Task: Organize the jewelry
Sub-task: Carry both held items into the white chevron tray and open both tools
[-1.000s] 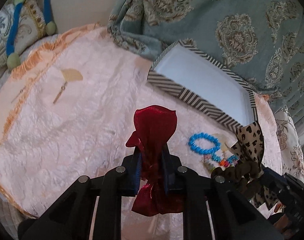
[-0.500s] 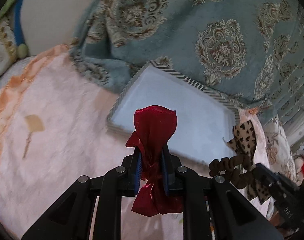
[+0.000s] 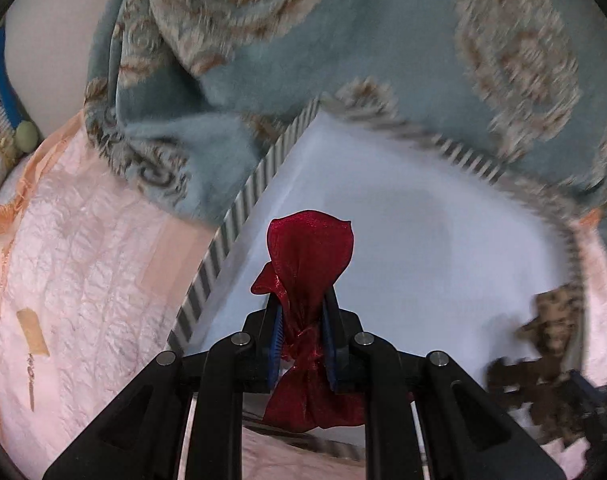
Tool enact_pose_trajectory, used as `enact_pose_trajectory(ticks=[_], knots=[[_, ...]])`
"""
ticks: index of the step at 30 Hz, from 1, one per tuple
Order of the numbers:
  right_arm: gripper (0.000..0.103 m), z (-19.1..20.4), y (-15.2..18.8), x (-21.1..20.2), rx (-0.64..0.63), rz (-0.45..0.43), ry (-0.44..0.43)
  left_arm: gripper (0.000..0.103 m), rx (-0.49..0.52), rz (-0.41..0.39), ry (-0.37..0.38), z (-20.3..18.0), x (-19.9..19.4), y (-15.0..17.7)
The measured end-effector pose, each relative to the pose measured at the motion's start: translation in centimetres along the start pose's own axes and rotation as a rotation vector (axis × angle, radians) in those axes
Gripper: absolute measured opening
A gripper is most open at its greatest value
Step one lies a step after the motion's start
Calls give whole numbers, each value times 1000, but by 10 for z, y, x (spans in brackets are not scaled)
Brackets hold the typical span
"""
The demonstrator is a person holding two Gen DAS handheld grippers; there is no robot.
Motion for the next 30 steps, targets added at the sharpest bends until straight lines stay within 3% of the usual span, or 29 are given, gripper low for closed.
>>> enact_pose_trajectory(ticks=[6,12,15,20,22,25,30], knots=[[11,-15,13,-1,-32,59,21,1,61,46,-27,1,-13,31],[11,-31,19,-9,-64,62,64,1,31,56,-11,5,-44,60],[11,-36,18,-9,-30,54,45,2,5,39,-25,6,-50,66],[22,-42,16,-15,62,44,1,14,-24,9,-11,5,-59,63],[25,-42,14,-23,67,26,9,18,-34,1,30,6,-64,61],[33,-42,12,-37,79,2,3,19,-52,6,49,8,-71,61],[39,-34,11,-62,72,-28,7,19,-43,-11,30,6,-89,67]])
Point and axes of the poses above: each gripper's, at about its wrist camera, not at the fingertips, and x roughly the way its jaws point, z to its left, y to its underside, the point moved 1 cm from there along x, roughly the way its jaws point, and after that the axes turned 11 degrees about -z, right-handed, at the moved point
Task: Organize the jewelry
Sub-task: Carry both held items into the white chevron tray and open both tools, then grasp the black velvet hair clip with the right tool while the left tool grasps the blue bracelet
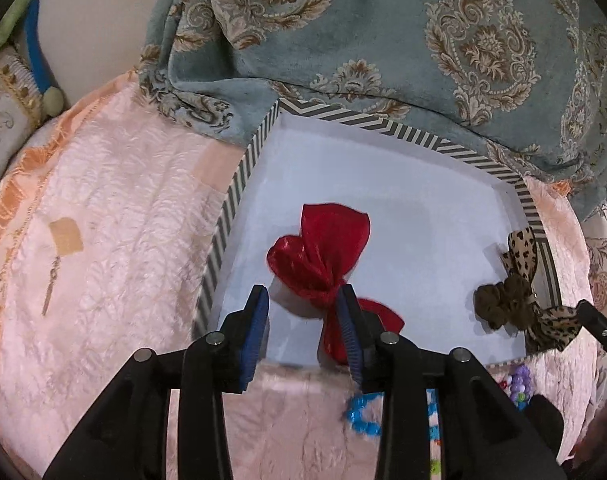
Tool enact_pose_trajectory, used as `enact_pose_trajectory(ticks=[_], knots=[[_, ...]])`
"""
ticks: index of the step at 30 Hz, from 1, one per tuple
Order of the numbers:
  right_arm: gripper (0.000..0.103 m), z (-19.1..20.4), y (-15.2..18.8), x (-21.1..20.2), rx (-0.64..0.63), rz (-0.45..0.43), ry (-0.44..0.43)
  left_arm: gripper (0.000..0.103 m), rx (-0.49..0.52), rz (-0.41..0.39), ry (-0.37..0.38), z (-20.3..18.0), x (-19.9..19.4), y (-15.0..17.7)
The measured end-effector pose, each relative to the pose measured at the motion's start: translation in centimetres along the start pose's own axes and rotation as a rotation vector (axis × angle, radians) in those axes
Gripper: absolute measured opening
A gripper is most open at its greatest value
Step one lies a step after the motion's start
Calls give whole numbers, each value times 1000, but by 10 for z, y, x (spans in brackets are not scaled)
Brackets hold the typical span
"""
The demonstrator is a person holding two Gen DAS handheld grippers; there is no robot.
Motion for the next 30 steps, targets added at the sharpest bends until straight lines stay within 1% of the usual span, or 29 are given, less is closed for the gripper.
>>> enact_pose_trajectory(ticks=[5,10,14,23,27,30], knots=[[44,16,6,-21,-55,-24,30,19,11,-34,-21,0,-19,6],[54,32,16,-38,-96,-41,48,19,34,-67,-42,-3,-39,15],[54,42,24,-46,-129,-45,62,19,54,-85,-55,-5,-52,25],[55,55,39,-61,-160,-45,72,19,45,-95,-49,-4,-72,41],[60,57,47,-70,-187,-43,86,19,44,-99,-39,-4,-80,48],[61,57,50,-76,-187,-39,83,19,43,-99,-34,-4,-85,52]])
Point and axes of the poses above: each gripper's, at about its wrist camera, not at the fingertips, and x roughly the way its jaws point, z to its left, y to its underside, the point moved 1 cm from there along x, roughly the way its jaws point, and after that the axes turned 11 degrees about -z, right-handed, at the moved point
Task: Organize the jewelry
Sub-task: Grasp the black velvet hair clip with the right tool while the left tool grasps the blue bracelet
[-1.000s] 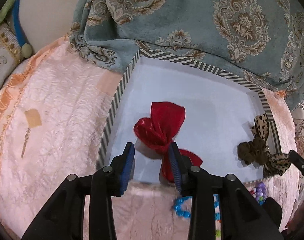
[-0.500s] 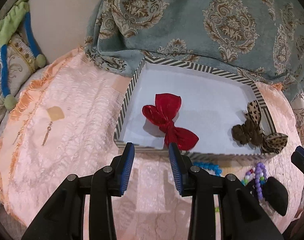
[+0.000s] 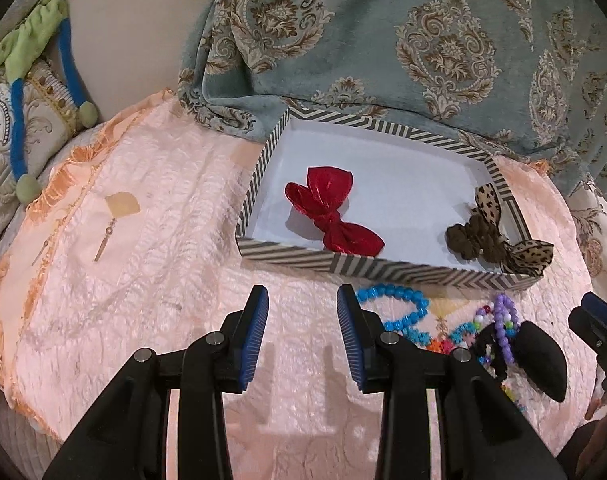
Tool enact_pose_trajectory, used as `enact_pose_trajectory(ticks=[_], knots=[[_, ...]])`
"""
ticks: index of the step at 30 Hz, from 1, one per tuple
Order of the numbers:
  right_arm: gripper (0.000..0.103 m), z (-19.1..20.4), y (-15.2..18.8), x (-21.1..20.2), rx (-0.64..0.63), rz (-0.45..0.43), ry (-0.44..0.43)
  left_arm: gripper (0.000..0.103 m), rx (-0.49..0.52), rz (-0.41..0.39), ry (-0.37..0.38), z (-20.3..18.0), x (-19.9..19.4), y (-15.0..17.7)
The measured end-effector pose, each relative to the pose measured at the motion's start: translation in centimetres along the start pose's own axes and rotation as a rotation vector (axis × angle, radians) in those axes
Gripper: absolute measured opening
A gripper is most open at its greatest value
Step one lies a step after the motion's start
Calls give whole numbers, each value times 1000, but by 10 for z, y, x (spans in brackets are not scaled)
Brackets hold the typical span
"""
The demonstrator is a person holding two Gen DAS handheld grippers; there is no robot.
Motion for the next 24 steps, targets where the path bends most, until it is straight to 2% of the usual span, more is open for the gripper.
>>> enact_pose_trajectory(ticks=[14,18,24], knots=[[61,-16,19,-27,-8,6,15,19,-8,18,25,1,-13,16],[61,-26,30,-28,-10,33,21,19,-54,43,69,9,-10,21],[61,-42,46,-26,-7,68,27,19,-147,124,150,19,7,29]])
Point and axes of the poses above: each gripper's, at about its wrist camera, not at the fingertips, and x roughly the way its jaws point, z to its left, y to its underside, the point moved 1 cm from there along x, roughly the way its jaws point, and after that the axes turned 11 degrees about -z, right-handed, at the moved point
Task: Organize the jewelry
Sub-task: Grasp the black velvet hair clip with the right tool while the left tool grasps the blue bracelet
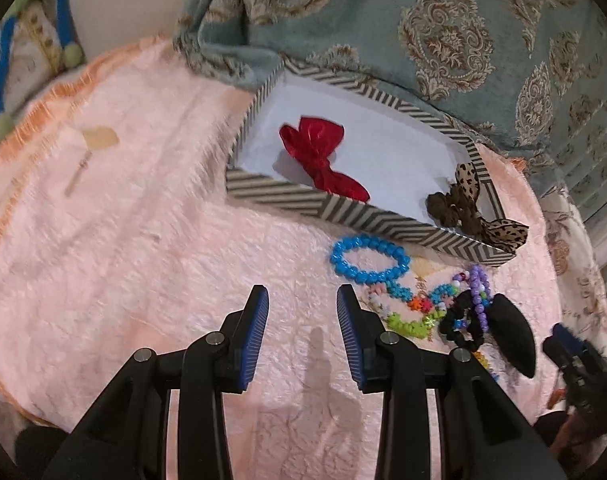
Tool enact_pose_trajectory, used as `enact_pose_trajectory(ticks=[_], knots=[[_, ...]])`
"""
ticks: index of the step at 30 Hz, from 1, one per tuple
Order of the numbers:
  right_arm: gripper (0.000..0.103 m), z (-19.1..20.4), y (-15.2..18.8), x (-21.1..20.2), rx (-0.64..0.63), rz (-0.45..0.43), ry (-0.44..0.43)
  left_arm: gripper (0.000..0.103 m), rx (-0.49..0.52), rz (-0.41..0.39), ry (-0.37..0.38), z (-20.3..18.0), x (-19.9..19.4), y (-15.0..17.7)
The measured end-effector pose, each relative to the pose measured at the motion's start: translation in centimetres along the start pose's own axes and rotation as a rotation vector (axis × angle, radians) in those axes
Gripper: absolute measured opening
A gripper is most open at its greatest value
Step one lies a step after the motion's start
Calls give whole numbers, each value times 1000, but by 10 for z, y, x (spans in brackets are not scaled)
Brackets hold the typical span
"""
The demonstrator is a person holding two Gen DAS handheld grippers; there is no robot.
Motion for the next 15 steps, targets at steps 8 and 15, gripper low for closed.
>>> enact_pose_trajectory(ticks=[8,15], knots=[[61,-18,11,16,21,43,-15,29,-60,64,56,-4,37,-3],[62,0,14,37,-77,106,-81,36,0,76,43,-23,67,-8]])
Point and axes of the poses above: each gripper's, at about its wrist camera, not at the fingertips, and x roughly the way its jaws point, z to its left, y to its underside, the point moved 1 cm from there along x, roughly the way its jaws point, and after that the axes turned 11 degrees about -z, right-handed, at the moved point
